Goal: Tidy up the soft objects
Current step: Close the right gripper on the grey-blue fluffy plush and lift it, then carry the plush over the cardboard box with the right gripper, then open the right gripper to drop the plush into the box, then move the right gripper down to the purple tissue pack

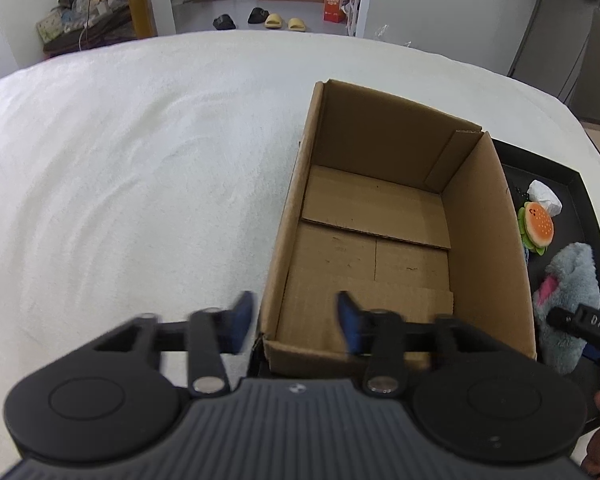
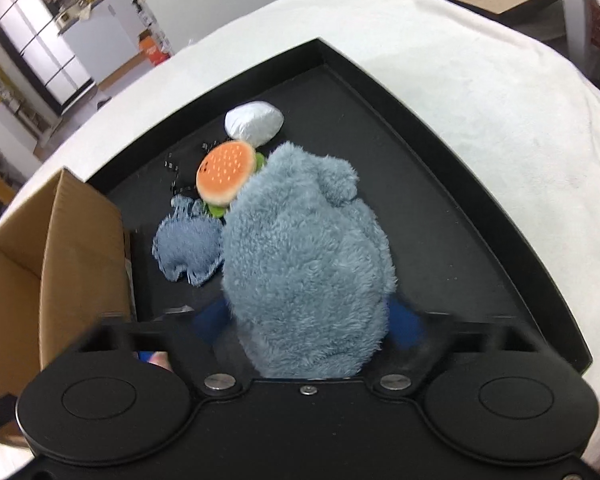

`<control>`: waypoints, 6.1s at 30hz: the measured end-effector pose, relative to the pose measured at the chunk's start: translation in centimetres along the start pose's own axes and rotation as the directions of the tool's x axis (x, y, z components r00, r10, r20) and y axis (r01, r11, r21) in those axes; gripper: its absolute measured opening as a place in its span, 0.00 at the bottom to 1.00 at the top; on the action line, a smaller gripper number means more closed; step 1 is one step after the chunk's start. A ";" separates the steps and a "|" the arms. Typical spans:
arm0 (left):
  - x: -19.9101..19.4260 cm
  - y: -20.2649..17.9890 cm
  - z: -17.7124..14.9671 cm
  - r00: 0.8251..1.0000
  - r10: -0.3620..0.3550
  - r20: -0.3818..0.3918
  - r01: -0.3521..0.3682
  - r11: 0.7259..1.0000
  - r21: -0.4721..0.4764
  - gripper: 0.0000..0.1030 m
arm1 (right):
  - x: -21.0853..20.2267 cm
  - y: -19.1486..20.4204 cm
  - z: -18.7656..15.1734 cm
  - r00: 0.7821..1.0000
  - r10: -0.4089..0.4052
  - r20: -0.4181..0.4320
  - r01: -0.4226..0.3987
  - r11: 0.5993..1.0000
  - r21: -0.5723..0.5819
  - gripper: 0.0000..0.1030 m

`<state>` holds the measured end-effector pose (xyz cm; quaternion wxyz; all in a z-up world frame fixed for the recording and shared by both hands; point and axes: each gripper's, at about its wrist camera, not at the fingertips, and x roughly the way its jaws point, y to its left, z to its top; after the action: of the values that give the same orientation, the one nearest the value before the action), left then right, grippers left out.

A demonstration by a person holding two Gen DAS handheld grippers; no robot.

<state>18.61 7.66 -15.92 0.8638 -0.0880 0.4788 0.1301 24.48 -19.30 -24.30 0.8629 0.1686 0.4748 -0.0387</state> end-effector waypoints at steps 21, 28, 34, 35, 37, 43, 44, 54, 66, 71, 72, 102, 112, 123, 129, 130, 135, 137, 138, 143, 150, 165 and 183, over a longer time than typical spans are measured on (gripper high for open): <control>-0.7 -0.4 -0.9 0.998 -0.062 0.001 0.062 0.996 0.060 0.10 | -8.7 1.2 2.9 0.986 0.132 0.103 -0.106 0.968 -0.226 0.41; -0.8 0.0 -0.8 0.996 -0.085 0.010 0.084 0.995 0.048 0.10 | -10.3 4.0 3.4 0.975 0.187 0.116 -0.126 0.905 -0.406 0.41; -0.7 0.3 -0.9 0.994 -0.109 0.021 0.108 0.993 0.039 0.11 | -10.5 6.8 3.4 0.975 0.202 0.097 -0.118 0.831 -0.544 0.41; -0.6 0.5 -1.0 0.993 -0.118 0.020 0.117 0.993 0.029 0.11 | -10.6 7.3 3.1 0.975 0.200 0.094 -0.114 0.819 -0.563 0.41; -0.3 0.9 -0.8 0.991 -0.133 0.012 0.132 0.991 0.015 0.11 | -10.7 8.2 2.6 0.976 0.199 0.090 -0.105 0.789 -0.605 0.41; -0.2 1.3 -0.6 0.990 -0.144 0.004 0.143 0.990 0.008 0.11 | -11.1 10.1 1.7 0.963 0.261 0.063 -0.139 0.686 -0.714 0.41; -0.2 1.3 -0.6 0.990 -0.143 0.003 0.143 0.990 0.006 0.11 | -11.3 10.3 1.5 0.962 0.265 0.062 -0.138 0.669 -0.730 0.41; -0.5 1.1 -0.6 0.994 -0.111 0.017 0.111 0.994 0.020 0.12 | -11.3 13.4 2.1 0.954 0.300 -0.004 -0.161 0.499 -0.852 0.41; -0.8 0.7 -0.8 0.994 -0.101 0.031 0.100 0.995 0.026 0.11 | -11.6 15.1 1.0 0.947 0.305 -0.103 -0.200 0.307 -0.930 0.41; -0.5 1.0 -0.7 0.994 -0.104 0.022 0.104 0.994 0.015 0.11 | -11.4 16.3 0.1 0.945 0.280 -0.169 -0.229 0.198 -0.953 0.41; -0.5 1.1 -0.7 0.994 -0.105 0.021 0.105 0.994 0.011 0.11 | -11.2 16.6 0.0 0.943 0.275 -0.186 -0.239 0.176 -0.955 0.41; -1.2 0.8 -1.0 0.997 -0.067 0.049 0.066 0.998 0.026 0.13 | -8.8 16.9 -0.3 0.902 0.146 -0.407 -0.428 0.166 -0.888 0.57; -2.6 0.8 -1.2 0.995 -0.068 0.069 0.067 0.998 0.022 0.19 | -11.1 14.6 2.1 0.921 0.242 -0.304 -0.376 0.360 -0.854 0.58; -4.2 -0.3 -1.2 0.997 -0.062 0.045 0.058 0.995 0.079 0.28 | -12.1 10.7 3.0 0.934 0.300 -0.195 -0.336 0.544 -0.769 0.58; -4.4 -0.5 -1.4 0.997 -0.052 0.062 0.045 0.992 0.117 0.42 | -12.0 8.5 3.6 0.940 0.309 -0.146 -0.320 0.641 -0.697 0.58; -4.3 -0.5 -1.5 0.997 -0.051 0.061 0.044 0.993 0.112 0.43 | -11.9 8.2 3.6 0.942 0.306 -0.139 -0.315 0.657 -0.685 0.58; -4.1 -0.7 -1.8 0.996 -0.038 0.075 0.029 0.992 0.124 0.44 | -10.6 6.2 4.0 0.947 0.297 -0.120 -0.307 0.737 -0.602 0.58; -4.1 -0.9 -1.8 0.996 -0.032 0.083 0.021 0.991 0.129 0.45 | -9.8 5.4 4.0 0.949 0.292 -0.122 -0.309 0.770 -0.559 0.58; -4.1 -0.9 -1.9 0.996 -0.031 0.085 0.019 0.991 0.132 0.45 | -9.3 5.0 4.0 0.949 0.289 -0.125 -0.310 0.784 -0.537 0.58; -4.1 -1.0 -2.0 0.995 -0.031 0.099 0.017 0.991 0.135 0.46 | -6.3 3.4 3.6 0.945 0.282 -0.165 -0.326 0.837 -0.439 0.58; -4.0 -1.3 -2.0 0.994 -0.016 0.111 0.001 0.992 0.127 0.46 | -2.9 2.8 2.8 0.934 0.284 -0.216 -0.345 0.873 -0.345 0.58; -2.7 -0.9 -1.6 0.998 -0.010 0.059 0.004 0.995 0.100 0.46 | -1.1 4.1 2.0 0.944 0.237 -0.230 -0.314 0.861 -0.400 0.65; -3.3 -1.0 -1.8 0.998 -0.020 0.059 0.015 0.995 0.096 0.46 | -1.9 3.7 0.9 0.988 0.048 -0.144 -0.115 0.857 -0.502 0.66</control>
<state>15.76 5.78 -14.06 0.8819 -0.0470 0.4577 0.1022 25.01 -16.30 -21.36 0.8459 -0.0430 0.5141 0.1353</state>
